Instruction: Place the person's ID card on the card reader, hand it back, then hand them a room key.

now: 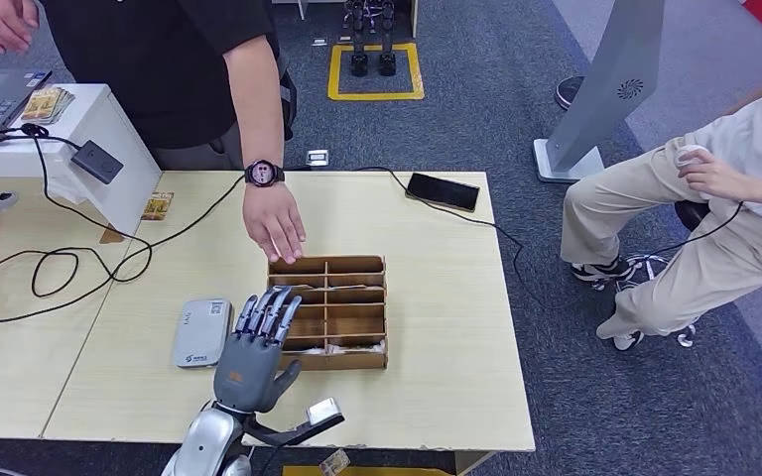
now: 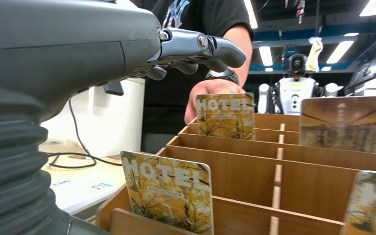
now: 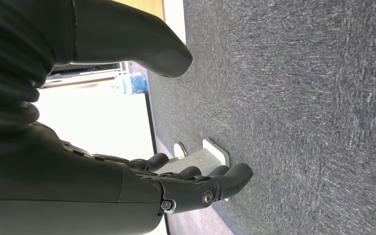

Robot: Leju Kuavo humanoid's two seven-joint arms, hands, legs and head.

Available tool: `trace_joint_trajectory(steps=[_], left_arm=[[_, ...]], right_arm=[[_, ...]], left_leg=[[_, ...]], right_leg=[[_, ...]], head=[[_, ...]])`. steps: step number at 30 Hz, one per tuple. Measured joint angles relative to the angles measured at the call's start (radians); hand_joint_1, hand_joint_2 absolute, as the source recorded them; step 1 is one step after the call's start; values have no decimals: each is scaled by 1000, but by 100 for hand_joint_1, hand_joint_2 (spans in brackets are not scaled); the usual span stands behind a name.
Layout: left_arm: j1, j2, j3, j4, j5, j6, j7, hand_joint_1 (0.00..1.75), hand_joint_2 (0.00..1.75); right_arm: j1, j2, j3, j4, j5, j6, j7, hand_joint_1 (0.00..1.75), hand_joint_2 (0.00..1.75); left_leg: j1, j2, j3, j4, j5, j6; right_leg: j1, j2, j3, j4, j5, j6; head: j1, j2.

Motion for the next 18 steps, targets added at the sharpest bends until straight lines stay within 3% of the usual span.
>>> trace_joint_trajectory(steps=[18], left_arm=[[0,11,-22,0,7,0,1,0,175]], right_arm=[[0,-2,0,4,0,0,1,0,175]], left_leg=[[0,0,0,0,0,0]], right_leg=[[0,0,0,0,0,0]], head=[[0,0]])
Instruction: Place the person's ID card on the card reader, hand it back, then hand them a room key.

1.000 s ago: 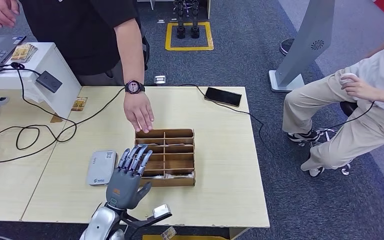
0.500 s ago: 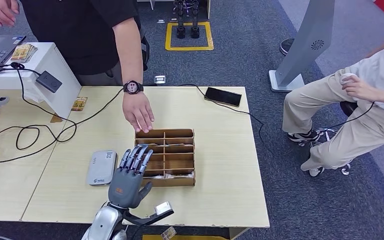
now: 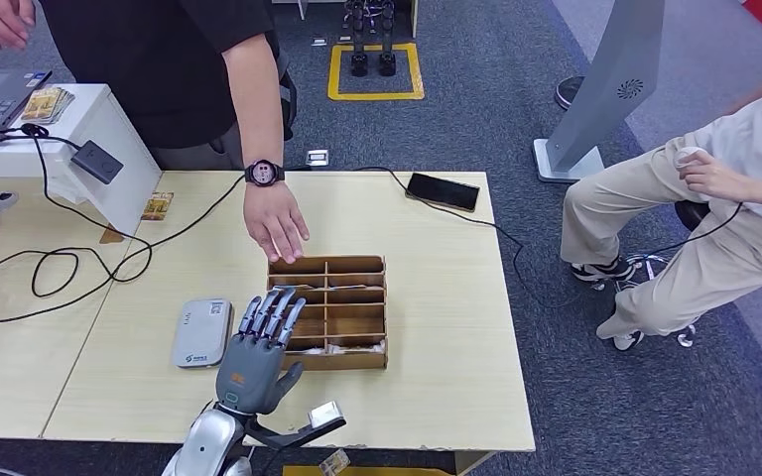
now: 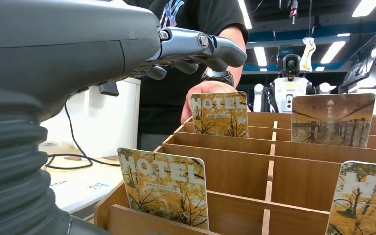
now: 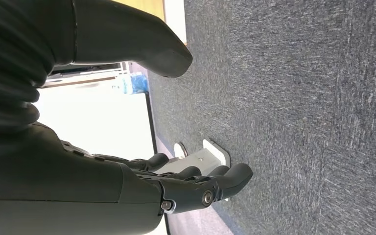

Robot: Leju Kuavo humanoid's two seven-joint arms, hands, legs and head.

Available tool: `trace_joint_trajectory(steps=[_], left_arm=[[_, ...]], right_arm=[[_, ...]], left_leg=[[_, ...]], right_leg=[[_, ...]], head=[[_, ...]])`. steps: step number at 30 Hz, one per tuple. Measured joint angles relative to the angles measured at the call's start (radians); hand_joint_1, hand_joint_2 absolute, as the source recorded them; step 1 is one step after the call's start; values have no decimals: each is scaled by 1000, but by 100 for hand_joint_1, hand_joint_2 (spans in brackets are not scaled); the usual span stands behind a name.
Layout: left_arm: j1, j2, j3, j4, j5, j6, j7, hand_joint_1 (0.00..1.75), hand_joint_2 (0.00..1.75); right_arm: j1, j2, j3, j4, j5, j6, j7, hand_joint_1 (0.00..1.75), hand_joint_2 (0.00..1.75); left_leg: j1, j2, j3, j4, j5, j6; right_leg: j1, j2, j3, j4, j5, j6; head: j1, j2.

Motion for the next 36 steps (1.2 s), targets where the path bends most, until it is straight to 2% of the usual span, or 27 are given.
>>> trace_joint_trajectory(steps=[28,32,36], left_arm=[[0,3,-1,0,0,0,0,0,175],[0,4,-1,0,1,0,0,175,175],[0,6,-1,3,31,0,-30,175,175]], right_arm=[[0,0,0,0,0,0,0,0,175],[0,0,0,1,0,0,0,0,175],[0,0,1,1,0,0,-5,0,175]], left_leg=[[0,0,0,0,0,0],[0,0,0,0,0,0],[0,0,0,0,0,0]], right_leg=[[0,0,0,0,0,0],[0,0,0,0,0,0],[0,0,0,0,0,0]], head=[[0,0],[0,0],[0,0]])
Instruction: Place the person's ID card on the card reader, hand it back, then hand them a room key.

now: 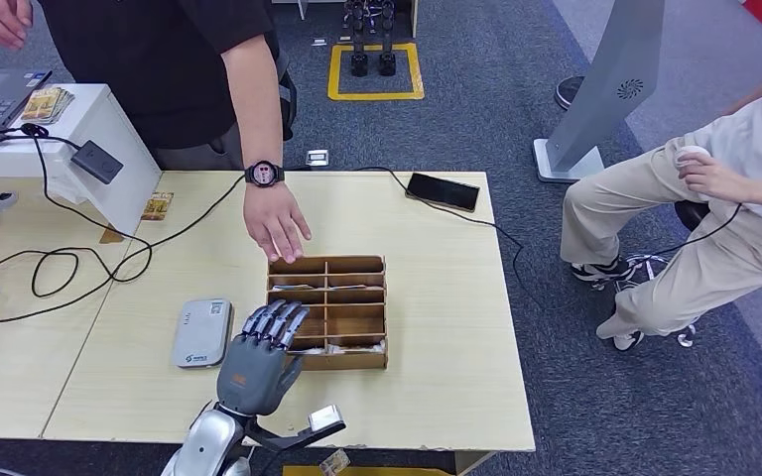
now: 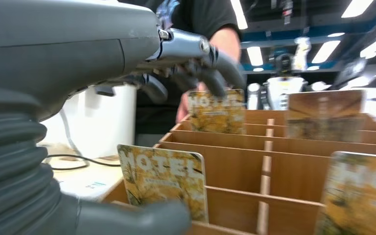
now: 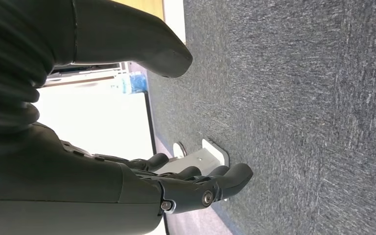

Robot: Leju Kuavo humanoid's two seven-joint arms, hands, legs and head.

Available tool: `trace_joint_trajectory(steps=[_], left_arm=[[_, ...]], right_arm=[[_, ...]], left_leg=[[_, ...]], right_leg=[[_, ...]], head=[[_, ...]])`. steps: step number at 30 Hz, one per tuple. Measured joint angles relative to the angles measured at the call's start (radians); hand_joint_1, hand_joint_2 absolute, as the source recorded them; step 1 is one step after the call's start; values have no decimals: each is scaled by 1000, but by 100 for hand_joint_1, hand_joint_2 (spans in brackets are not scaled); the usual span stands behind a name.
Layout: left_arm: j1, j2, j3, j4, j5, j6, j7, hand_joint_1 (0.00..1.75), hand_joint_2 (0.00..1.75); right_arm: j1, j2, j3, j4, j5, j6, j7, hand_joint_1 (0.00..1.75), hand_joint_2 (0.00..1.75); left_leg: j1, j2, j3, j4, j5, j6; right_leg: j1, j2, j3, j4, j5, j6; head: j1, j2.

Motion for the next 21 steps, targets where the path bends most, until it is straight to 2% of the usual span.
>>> trace_joint_trajectory(steps=[6,10,15,21], left_arm=[[0,2,0,0,2,0,-37,175,175],[1,1,2,-1,0,0,-50,0,175],[6,-14,26,-9,1,0,-105,0,175],[7,-18,33,-9,-18,0,-105,0,175]], right_arm=[[0,0,0,0,0,0,0,0,175],[0,-1,0,0,0,1,0,0,175],[0,-1,0,0,0,1,2,0,175],[0,-2,0,0,0,1,-2,0,175]], left_leg=[[0,0,0,0,0,0],[0,0,0,0,0,0],[0,0,0,0,0,0],[0,0,0,0,0,0]], right_leg=[[0,0,0,0,0,0],[0,0,0,0,0,0],[0,0,0,0,0,0],[0,0,0,0,0,0]], head=[[0,0],[0,0],[0,0],[0,0]])
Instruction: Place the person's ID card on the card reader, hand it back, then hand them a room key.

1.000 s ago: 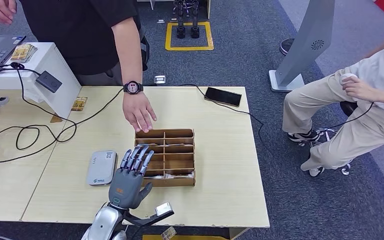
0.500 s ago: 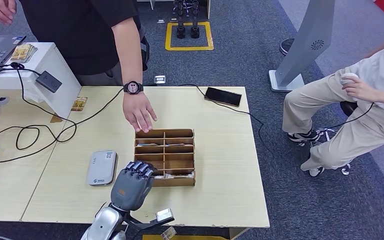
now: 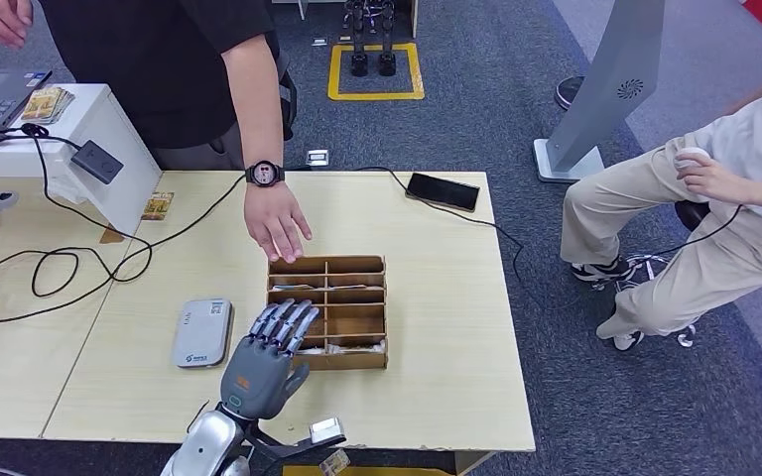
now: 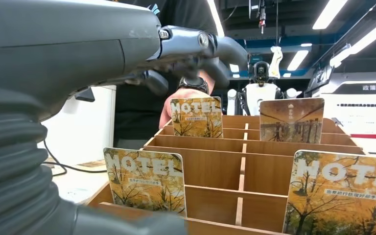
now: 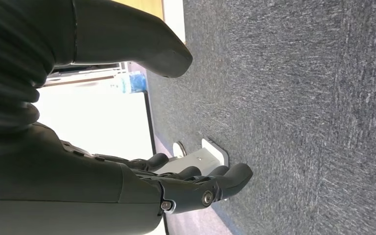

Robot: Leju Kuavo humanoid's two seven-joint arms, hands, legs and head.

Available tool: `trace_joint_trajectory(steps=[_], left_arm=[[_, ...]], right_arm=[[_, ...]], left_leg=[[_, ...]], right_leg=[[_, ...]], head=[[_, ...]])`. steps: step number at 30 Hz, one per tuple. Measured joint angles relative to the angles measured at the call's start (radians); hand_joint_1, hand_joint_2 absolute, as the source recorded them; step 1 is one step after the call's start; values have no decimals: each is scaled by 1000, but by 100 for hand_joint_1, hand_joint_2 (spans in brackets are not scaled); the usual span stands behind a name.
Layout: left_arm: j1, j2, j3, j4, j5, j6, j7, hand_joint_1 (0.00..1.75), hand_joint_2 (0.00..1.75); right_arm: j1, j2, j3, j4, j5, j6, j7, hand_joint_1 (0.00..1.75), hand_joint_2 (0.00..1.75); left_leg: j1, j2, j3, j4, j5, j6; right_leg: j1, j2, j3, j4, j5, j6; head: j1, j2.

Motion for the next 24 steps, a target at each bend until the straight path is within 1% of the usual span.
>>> trace_joint_trajectory(steps=[24], left_arm=[[2,0,0,0,6,0,2,0,175]], right_arm=[[0,-5,0,1,0,0,-3,0,175]], left_leg=[[0,0,0,0,0,0]], right_leg=[[0,0,0,0,0,0]], head=[[0,0]])
